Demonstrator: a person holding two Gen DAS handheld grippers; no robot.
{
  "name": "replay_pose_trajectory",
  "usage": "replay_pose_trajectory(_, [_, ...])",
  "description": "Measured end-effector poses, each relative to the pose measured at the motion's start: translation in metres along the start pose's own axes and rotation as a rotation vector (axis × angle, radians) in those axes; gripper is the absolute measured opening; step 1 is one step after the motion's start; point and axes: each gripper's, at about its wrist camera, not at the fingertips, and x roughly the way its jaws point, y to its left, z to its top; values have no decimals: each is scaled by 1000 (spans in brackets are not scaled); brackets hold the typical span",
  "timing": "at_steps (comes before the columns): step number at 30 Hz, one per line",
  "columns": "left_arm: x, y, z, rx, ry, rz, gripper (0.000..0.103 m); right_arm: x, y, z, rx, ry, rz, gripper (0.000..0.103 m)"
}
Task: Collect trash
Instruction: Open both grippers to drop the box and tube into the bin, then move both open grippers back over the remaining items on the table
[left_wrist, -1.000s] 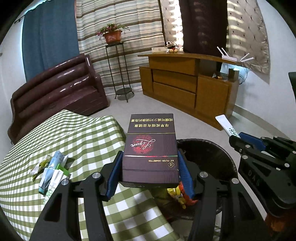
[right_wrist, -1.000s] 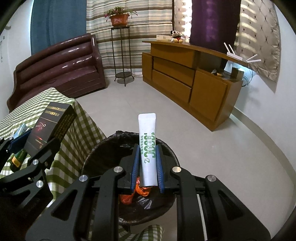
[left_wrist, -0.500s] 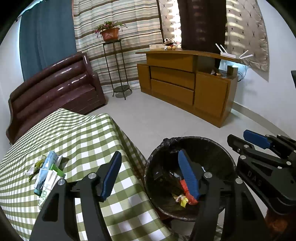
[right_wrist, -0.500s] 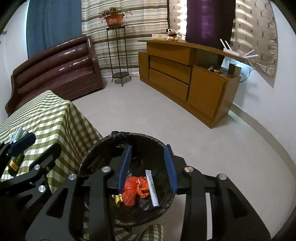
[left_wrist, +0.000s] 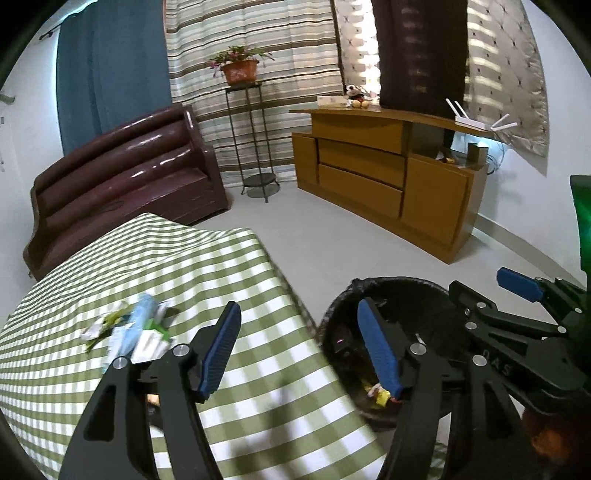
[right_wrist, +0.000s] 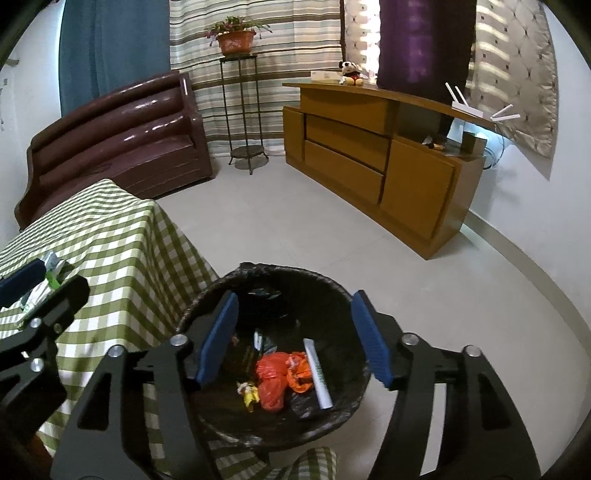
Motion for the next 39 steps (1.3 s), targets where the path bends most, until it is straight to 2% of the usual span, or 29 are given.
replay_pose_trajectory(5, [-13,22,-6,-25,-8,42,66,-8,20,1,-34,-23,18,75])
replay_pose_trajectory(14, [-38,76,-22,-81,-4,145,68,-19,74,1,-107,-5,125,75])
replay_pose_trajectory(26, [-60,159,-55,-190,30,284,69,-35,151,-16,-212,22,235,75])
replay_pose_trajectory(35, [-68,198,-74,-241,51,331,69,-45,208,-34,-300,47,298,75])
replay_pose_trajectory(39, [-69,209,-82,-264,61,341,69,-42,225,-41,-339,62,297,75])
